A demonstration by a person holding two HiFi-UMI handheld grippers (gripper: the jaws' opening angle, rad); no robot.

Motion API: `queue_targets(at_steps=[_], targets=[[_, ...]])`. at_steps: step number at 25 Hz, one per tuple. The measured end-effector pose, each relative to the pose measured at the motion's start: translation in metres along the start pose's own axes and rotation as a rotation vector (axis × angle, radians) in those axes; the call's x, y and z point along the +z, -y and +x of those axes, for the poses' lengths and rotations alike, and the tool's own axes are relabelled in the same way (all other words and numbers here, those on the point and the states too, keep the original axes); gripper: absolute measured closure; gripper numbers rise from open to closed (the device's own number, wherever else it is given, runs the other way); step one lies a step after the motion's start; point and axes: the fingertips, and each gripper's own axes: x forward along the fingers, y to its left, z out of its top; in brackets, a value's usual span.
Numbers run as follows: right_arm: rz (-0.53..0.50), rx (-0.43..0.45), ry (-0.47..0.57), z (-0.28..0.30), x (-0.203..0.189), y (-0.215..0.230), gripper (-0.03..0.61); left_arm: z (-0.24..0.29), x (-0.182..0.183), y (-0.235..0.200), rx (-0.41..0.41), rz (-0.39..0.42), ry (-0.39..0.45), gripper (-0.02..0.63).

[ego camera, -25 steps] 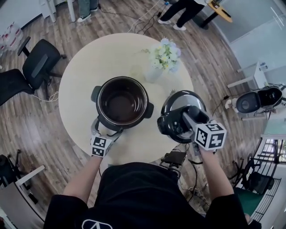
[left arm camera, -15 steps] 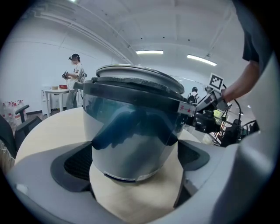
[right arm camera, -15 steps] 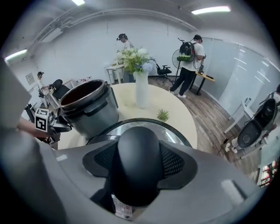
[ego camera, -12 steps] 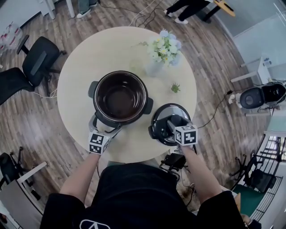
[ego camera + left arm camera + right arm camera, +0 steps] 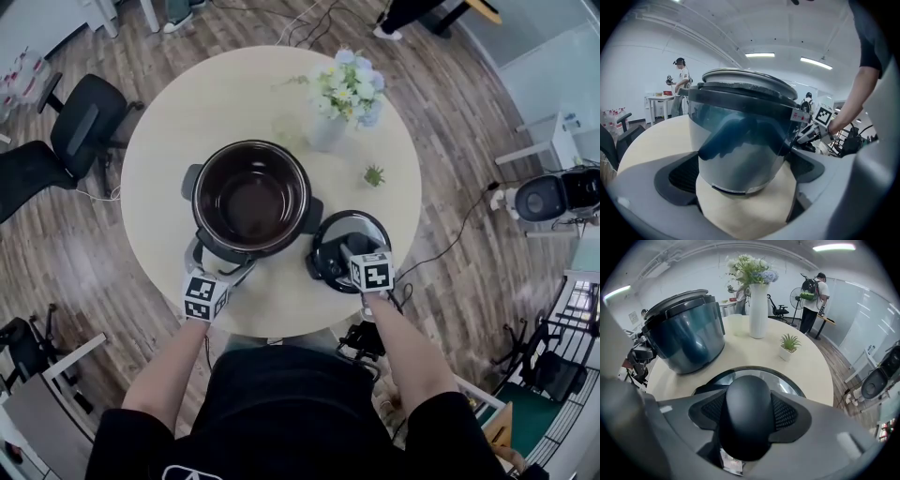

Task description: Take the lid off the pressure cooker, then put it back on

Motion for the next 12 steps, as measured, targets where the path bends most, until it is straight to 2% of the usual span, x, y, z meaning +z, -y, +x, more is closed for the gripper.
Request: queue_targets(at_steps=[12], targets=[[0.059, 0.032, 0.027, 0.0095, -0.0025, 0.0036, 0.284, 0.0, -0.0007, 0.0001, 0.006, 0.0, -0.01, 0.025]])
